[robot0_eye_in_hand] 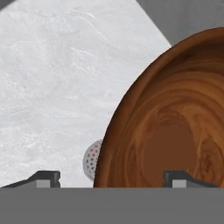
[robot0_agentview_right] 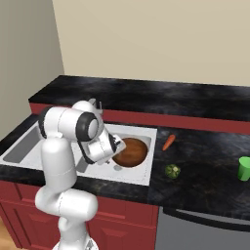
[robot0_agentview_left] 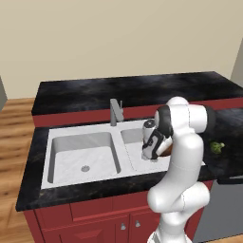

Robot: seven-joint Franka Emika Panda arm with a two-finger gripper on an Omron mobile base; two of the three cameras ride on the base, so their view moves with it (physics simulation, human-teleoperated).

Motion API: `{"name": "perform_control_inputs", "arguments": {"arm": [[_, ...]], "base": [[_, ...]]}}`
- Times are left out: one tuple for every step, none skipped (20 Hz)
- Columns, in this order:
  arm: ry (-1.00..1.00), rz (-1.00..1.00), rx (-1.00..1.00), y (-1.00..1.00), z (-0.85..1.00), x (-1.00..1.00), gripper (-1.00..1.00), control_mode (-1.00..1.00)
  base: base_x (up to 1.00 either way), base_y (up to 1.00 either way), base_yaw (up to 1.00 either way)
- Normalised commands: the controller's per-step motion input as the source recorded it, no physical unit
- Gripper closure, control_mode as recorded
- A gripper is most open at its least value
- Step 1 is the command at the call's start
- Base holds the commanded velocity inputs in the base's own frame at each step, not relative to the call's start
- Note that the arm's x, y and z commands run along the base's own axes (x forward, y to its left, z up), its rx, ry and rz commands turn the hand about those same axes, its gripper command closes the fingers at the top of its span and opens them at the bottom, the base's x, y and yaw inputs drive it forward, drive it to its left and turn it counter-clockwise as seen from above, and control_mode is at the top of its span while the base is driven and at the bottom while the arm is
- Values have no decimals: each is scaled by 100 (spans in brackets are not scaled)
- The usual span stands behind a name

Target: Remove the broccoli and carrot from the sink. Then move the bowl and cup from the counter to the sink for washing.

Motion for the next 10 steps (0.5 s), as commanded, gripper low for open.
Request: {"name": "perform_control_inputs", "arguments": {"arm": [[0,0,0,-20,14,0,-100,-100],[0,0,0,-17,15,0,-100,-100],[0,0,0,-16,18,0,-100,-100],[0,0,0,-12,20,0,-100,-100],[0,0,0,-13,24,0,-100,-100],[0,0,0,-12,25,0,-100,-100],[0,0,0,-12,27,0,-100,-100],[0,0,0,-11,27,0,-100,-100],[0,0,0,-12,28,-1,-100,-100],[0,-1,0,-10,29,-1,-100,-100]], "base": [[0,0,0],[0,0,0],[0,0,0],[0,0,0],[0,0,0],[0,0,0],[0,0,0],[0,0,0],[0,0,0],[0,0,0]]}}
